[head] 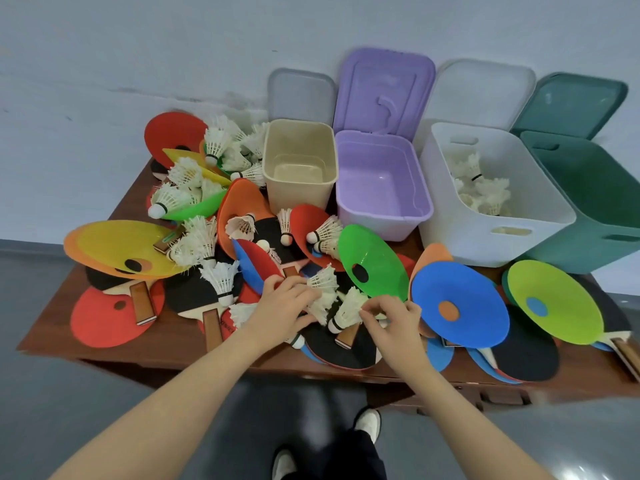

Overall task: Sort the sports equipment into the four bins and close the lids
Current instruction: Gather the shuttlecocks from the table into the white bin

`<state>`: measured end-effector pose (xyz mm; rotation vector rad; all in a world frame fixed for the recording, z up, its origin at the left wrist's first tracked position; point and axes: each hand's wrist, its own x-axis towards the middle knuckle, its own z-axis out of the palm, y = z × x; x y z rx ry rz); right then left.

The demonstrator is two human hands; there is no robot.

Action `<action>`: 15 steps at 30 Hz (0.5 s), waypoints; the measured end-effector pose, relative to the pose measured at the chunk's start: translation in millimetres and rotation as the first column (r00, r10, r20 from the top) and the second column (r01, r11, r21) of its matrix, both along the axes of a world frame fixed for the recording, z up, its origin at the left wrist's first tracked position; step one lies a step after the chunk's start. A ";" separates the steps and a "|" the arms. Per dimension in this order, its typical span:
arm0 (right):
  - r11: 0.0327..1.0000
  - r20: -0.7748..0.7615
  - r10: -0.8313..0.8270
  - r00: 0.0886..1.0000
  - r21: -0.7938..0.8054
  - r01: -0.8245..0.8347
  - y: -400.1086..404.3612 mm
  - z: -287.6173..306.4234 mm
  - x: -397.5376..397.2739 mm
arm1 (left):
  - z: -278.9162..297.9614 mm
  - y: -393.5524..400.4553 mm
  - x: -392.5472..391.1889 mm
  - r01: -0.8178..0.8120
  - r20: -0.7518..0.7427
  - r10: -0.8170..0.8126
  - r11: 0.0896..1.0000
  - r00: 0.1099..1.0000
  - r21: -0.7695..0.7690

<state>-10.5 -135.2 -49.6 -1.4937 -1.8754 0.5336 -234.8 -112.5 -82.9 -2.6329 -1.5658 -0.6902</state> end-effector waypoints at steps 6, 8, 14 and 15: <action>0.998 -0.139 0.061 0.988 0.001 -0.061 7.0 27.7 0.2 | 29.7 5.3 9.3 -0.072 0.286 0.043 0.993 0.957 0.091; 0.999 -0.176 0.038 0.984 0.025 -0.034 10.5 41.5 2.7 | 42.8 12.7 14.0 -0.104 0.315 0.057 0.986 0.948 0.134; 0.991 -0.226 -0.038 0.973 0.117 0.066 32.2 73.1 36.2 | 81.0 48.3 45.0 -0.135 0.359 0.054 0.969 0.932 0.207; 0.990 -0.226 -0.054 0.973 0.116 0.082 37.3 77.9 43.7 | 87.6 54.5 54.4 -0.120 0.365 0.034 0.969 0.930 0.215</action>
